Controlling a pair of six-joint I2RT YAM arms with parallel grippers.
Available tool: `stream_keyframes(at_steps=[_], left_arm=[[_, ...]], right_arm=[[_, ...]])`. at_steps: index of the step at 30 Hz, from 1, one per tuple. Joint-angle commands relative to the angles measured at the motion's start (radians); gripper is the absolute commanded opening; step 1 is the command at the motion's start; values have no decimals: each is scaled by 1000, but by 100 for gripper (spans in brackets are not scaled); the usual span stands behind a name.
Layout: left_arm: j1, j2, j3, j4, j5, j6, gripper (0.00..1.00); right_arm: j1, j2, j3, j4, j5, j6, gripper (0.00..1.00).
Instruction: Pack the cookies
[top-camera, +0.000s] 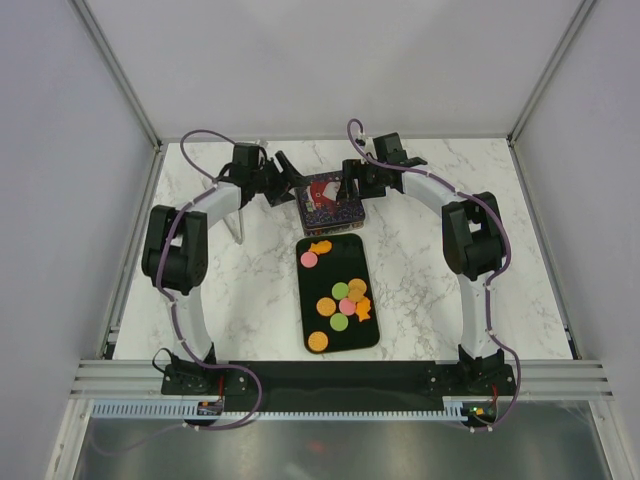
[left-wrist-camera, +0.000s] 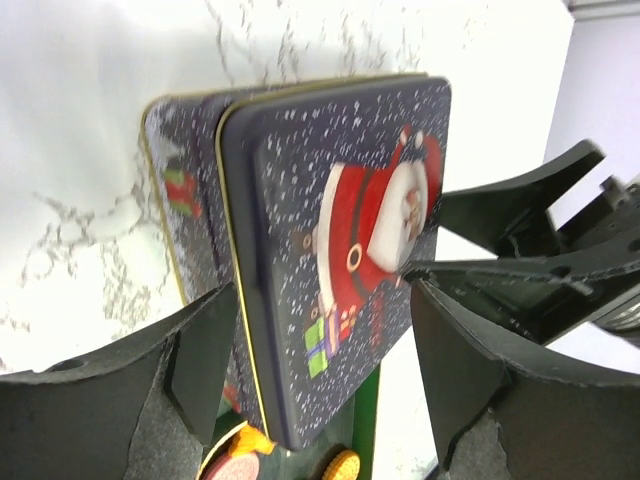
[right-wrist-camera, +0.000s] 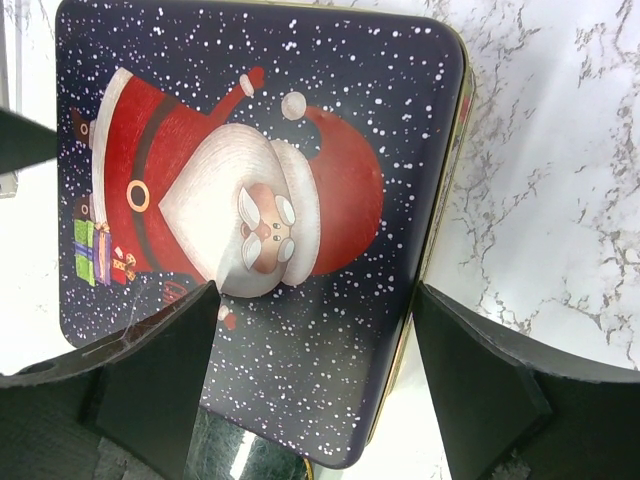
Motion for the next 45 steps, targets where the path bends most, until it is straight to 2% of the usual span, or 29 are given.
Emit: stream_keyframes(at_steps=[1, 5, 13, 16, 20, 23, 29, 44, 45], left_arm=[[14, 48, 58, 21, 22, -14, 77], [23, 94, 104, -25, 10, -6, 76], [31, 165, 131, 0, -4, -29, 75], [29, 174, 122, 11, -26, -41, 71], [29, 173, 67, 53, -37, -73, 56], [29, 177, 35, 66, -43, -87, 49], [20, 166, -60, 138, -49, -106, 44], [-55, 189, -96, 138, -49, -106, 44], [-63, 191, -100, 132, -120, -160, 22]], right_arm=[[-1, -46, -4, 14, -33, -18, 87], [-3, -44, -1, 14, -33, -16, 87], [-3, -30, 10, 14, -36, -12, 87], [-1, -23, 10, 14, -30, -12, 86], [-3, -11, 18, 14, -33, -2, 86], [-3, 0, 33, 13, -44, 1, 87], [15, 5, 61, 5, -21, -7, 87], [111, 48, 119, -91, 135, -71, 87], [118, 51, 124, -95, 144, -79, 87]])
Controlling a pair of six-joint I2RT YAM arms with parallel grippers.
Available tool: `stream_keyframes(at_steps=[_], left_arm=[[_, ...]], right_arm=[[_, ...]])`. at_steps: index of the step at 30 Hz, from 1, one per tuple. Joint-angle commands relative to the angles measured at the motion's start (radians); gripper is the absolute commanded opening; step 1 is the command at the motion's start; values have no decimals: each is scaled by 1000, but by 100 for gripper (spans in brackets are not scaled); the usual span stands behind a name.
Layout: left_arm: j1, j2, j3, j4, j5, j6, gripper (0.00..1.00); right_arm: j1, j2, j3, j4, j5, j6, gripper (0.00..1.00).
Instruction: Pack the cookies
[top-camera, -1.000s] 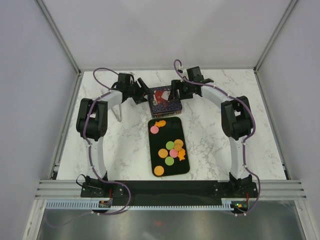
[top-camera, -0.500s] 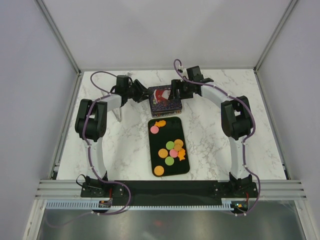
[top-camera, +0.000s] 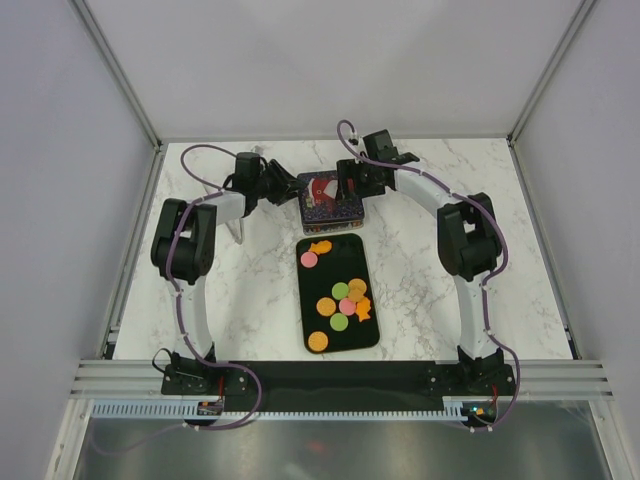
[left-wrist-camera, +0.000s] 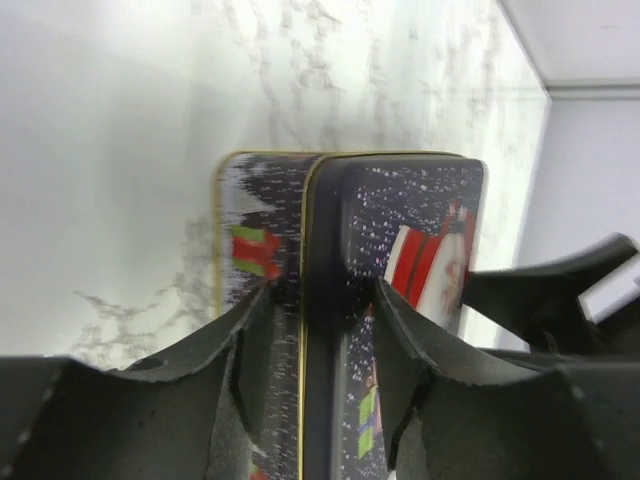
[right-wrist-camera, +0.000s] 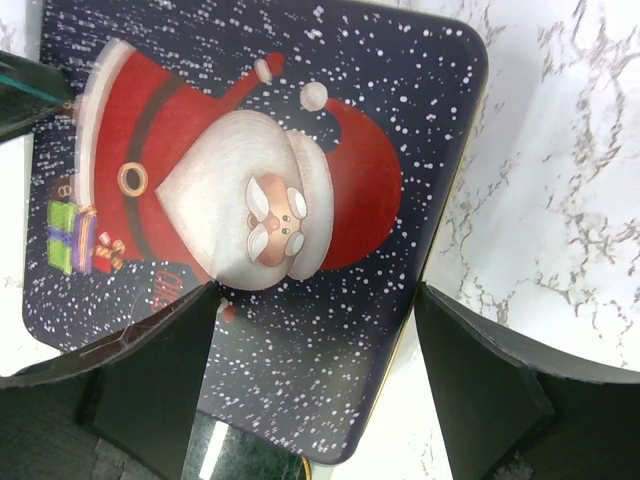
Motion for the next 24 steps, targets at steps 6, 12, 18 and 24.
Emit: stream_keyframes(at_steps=[6, 12, 18, 24], left_arm=[[-104, 46, -84, -130, -132, -67, 9], [-113, 43, -91, -130, -135, -82, 2], [-106, 26, -56, -132, -108, -27, 8], [-90, 26, 39, -198, -48, 68, 40]], right_arm=[[110, 38, 51, 5, 49, -61, 87], [113, 27, 42, 2, 81, -63, 88], [58, -19, -10, 41, 5, -11, 87], [21, -77, -76, 89, -91, 34, 88]])
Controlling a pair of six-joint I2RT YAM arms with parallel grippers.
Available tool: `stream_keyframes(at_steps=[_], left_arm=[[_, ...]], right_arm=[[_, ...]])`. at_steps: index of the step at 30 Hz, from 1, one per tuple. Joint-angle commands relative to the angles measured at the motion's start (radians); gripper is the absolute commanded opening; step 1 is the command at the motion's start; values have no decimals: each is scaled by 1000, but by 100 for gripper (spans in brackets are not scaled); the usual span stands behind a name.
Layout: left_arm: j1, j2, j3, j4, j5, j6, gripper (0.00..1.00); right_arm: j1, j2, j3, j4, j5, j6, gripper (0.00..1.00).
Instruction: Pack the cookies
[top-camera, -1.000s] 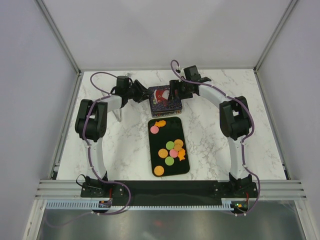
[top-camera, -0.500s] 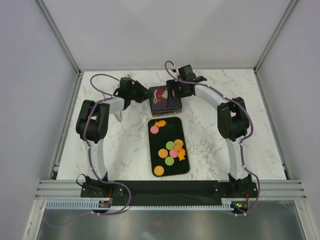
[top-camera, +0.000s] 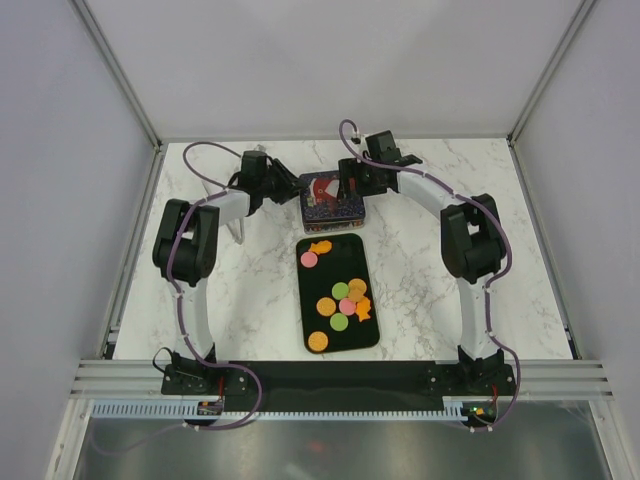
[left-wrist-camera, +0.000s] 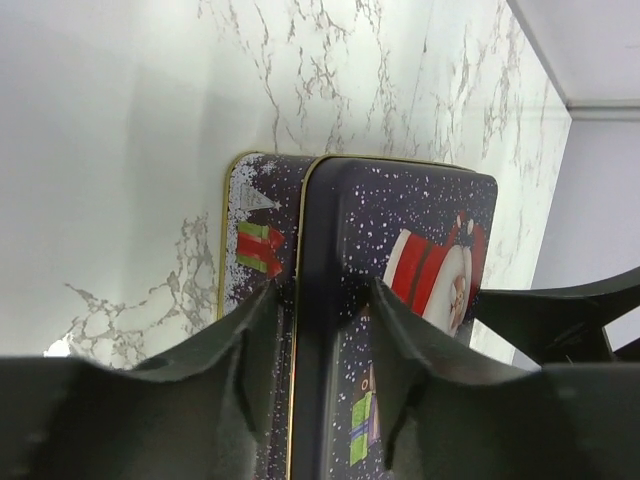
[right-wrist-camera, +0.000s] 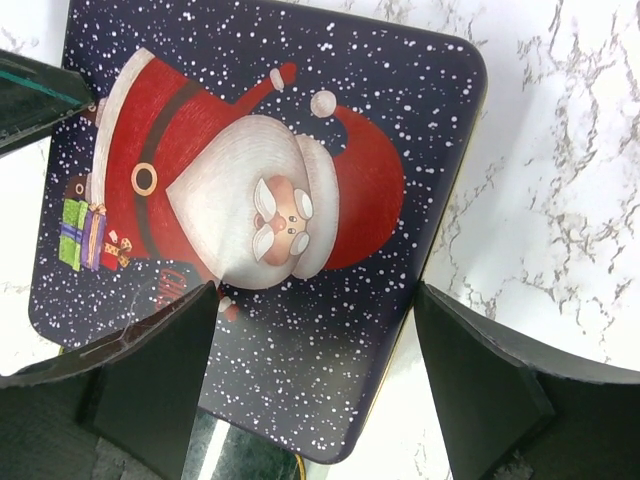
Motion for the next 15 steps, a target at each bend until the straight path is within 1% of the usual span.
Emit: stream_keyframes(at_steps=[1, 3, 4, 7, 11, 15], left_arm=[[-51, 50, 48, -184, 106, 106, 51], [-51, 45, 88, -194, 130, 138, 60], [-51, 40, 94, -198, 146, 147, 67], [-49, 19, 123, -231, 173, 178, 74], [-33, -32, 106, -265, 149, 207, 78], [-13, -94, 28, -265, 163, 216, 80]], right_arm=[[16, -50, -46, 53, -131, 40, 87], [9, -61, -76, 71, -142, 59, 88], [5, -73, -90, 95, -156, 66, 88], [-18, -90, -142, 151, -196, 105, 87], [-47, -115, -207, 211, -219, 139, 88], [-68, -130, -228, 249, -234, 165, 88]])
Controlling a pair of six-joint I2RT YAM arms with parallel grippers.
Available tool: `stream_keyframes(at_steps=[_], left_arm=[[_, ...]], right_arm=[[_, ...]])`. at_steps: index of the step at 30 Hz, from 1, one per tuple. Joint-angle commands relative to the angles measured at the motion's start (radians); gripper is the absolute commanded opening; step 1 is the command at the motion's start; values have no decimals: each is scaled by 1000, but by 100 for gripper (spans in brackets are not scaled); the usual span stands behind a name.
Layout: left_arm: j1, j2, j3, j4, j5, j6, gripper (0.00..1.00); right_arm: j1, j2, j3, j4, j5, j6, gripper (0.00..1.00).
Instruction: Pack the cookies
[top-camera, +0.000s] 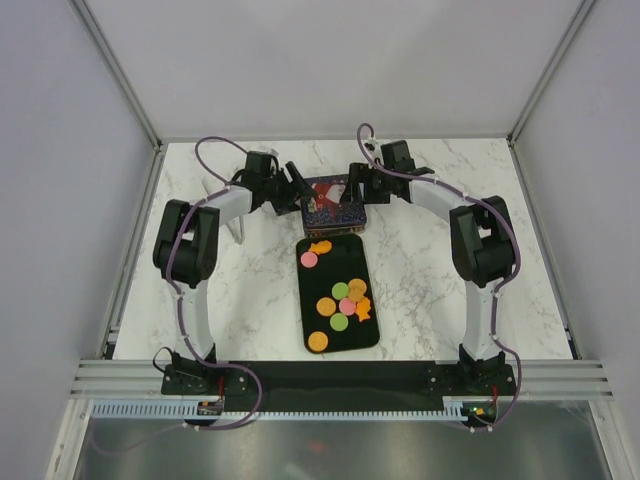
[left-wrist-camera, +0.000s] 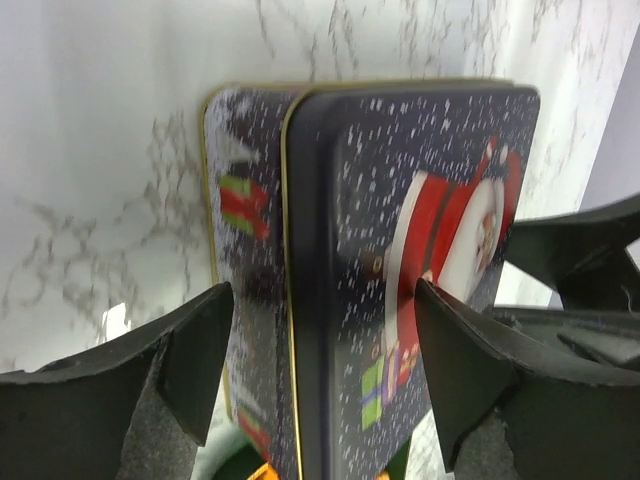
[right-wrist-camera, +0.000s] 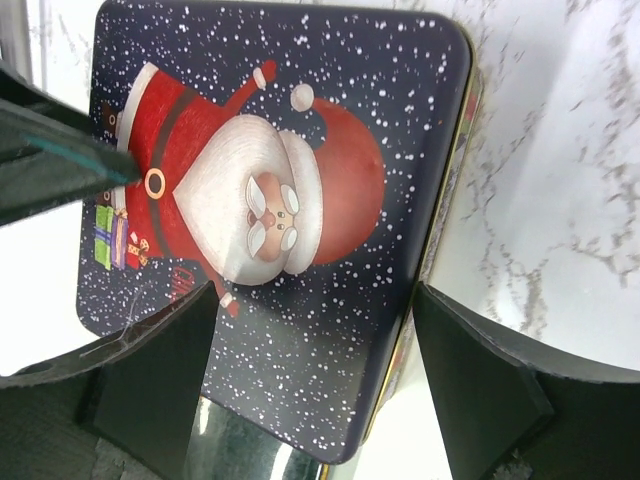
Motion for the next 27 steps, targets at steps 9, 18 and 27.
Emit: stream_keyframes(at_steps=[9, 18, 27], left_arm=[[8, -210, -182, 3, 168, 59, 83], [-17, -214, -244, 34, 226, 34, 82], [-21, -203, -261, 16, 127, 17, 76]], right_arm=[[-36, -40, -66, 159, -124, 122, 87], [-57, -60, -125, 240, -198, 234, 83], [-91, -60, -259, 679, -465, 577, 64]])
